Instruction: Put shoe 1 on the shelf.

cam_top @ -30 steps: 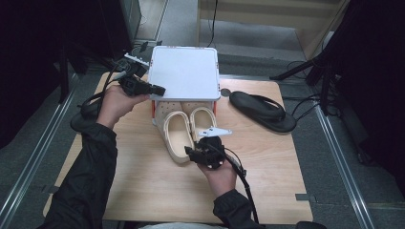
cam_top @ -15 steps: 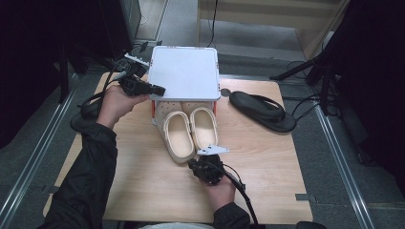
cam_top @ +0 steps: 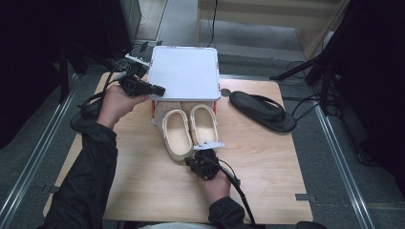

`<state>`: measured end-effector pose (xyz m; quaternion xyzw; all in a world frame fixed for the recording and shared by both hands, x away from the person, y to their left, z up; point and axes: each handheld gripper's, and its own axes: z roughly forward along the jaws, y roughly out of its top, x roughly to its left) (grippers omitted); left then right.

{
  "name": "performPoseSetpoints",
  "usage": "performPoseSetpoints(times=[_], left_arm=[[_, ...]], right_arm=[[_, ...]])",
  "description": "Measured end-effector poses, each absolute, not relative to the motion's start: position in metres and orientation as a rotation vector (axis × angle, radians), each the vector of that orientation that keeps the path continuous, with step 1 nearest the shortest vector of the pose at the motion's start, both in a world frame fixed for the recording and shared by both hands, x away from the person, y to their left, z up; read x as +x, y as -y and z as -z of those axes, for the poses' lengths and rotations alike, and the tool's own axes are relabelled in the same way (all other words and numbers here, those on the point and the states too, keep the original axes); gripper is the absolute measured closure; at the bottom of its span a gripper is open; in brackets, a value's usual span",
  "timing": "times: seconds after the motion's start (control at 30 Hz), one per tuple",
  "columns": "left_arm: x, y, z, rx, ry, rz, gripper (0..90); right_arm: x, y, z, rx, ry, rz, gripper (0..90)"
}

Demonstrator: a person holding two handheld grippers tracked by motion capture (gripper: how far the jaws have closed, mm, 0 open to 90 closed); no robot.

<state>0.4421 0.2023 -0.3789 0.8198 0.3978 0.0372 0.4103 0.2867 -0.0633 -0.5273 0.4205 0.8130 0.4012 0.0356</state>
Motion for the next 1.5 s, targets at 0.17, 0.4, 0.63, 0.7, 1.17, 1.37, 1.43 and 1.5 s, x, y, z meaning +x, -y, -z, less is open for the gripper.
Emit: performPoseSetpoints(times=[0.17,0.4,0.63,0.7,1.17,1.37,1.43,1.5], left_arm=[[0.442,-0.202,0.379,2.067,-1.001,-0.099,85.6],[0.442,-0.203,0.379,2.066,-0.999,-0.098,86.0],[0.442,-0.203,0.379,2.066,-1.000,-0.098,86.0],[0.442,-0.203,0.379,2.064,-1.001,-0.098,86.0],[0.442,-0.203,0.379,2.063,-0.997,-0.084,85.9],[0.442,-0.203,0.379,2.062,-0.997,-0.085,85.8],[0.442,-0.203,0.379,2.061,-0.998,-0.085,85.8],[0.442,-0.204,0.379,2.060,-0.999,-0.085,85.8]], right_arm=[[0.290,0.056,0.522,1.273,-2.491,-1.246,90.0],[0.298,0.043,0.515,1.272,-2.492,-1.238,90.0],[0.307,0.031,0.509,1.266,-2.495,-1.210,90.0],[0.311,0.027,0.509,1.277,-2.499,-1.194,90.0],[0.347,0.005,0.509,1.343,-2.443,-1.140,90.0],[0.366,-0.006,0.509,1.393,-2.421,-1.137,90.0],[0.373,-0.008,0.509,1.420,-2.413,-1.144,90.0],[0.379,-0.011,0.509,1.418,-2.412,-1.144,90.0]])
